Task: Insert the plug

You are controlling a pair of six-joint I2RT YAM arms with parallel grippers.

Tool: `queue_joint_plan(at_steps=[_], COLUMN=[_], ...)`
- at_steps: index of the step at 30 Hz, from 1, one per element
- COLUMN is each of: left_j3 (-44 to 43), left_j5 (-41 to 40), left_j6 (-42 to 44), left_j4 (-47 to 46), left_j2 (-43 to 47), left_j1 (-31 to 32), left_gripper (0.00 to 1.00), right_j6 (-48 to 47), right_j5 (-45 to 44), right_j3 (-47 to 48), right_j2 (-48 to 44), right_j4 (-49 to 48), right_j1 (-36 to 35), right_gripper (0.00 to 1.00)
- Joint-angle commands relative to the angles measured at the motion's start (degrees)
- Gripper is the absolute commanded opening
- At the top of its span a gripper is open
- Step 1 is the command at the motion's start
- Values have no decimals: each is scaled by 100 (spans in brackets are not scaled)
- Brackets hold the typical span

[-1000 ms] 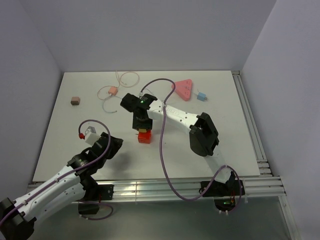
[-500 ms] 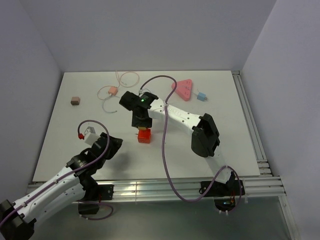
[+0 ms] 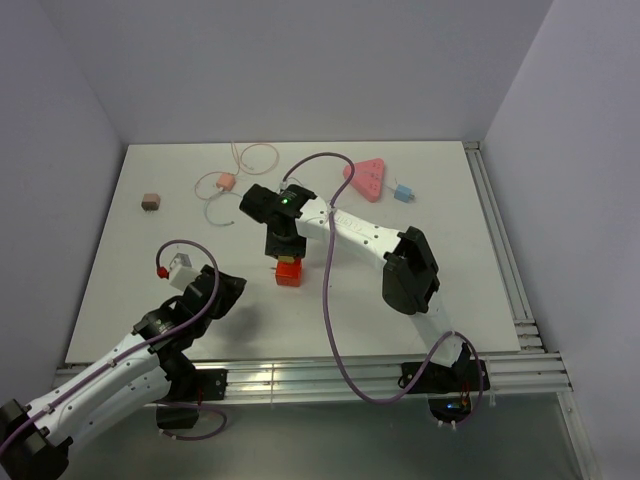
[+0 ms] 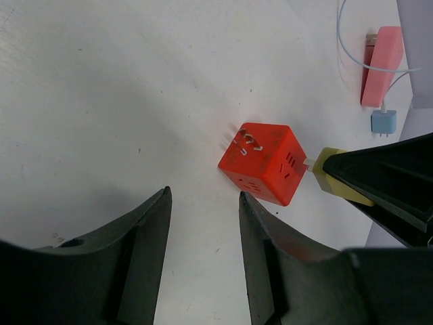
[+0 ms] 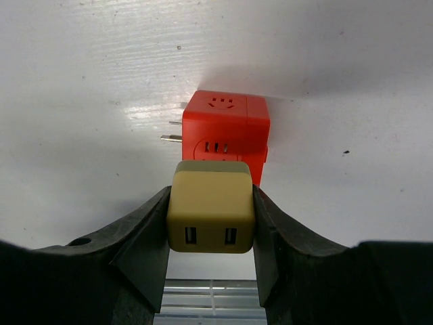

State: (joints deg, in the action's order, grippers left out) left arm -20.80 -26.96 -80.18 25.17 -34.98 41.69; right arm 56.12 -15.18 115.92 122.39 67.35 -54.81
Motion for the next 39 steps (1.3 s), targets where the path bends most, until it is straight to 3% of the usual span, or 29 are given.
queue_joint_plan(at_steps=[1, 25, 39], left_j3=[-21, -12, -56], left_j5=[7, -90, -2], left_j6=[82, 117, 178], left_j4=[23, 199, 216], left_j2=[35, 264, 290], left_j1=[-30, -38, -65], left_gripper=[49, 51, 74], right_j6=[92, 92, -127], right_j5=[-73, 103, 68], right_j3=[19, 36, 27], right_j2=[-5, 409, 812], right_j4=[-11, -99, 146], right_j1=[40, 128, 119], right_gripper=[0, 0, 0])
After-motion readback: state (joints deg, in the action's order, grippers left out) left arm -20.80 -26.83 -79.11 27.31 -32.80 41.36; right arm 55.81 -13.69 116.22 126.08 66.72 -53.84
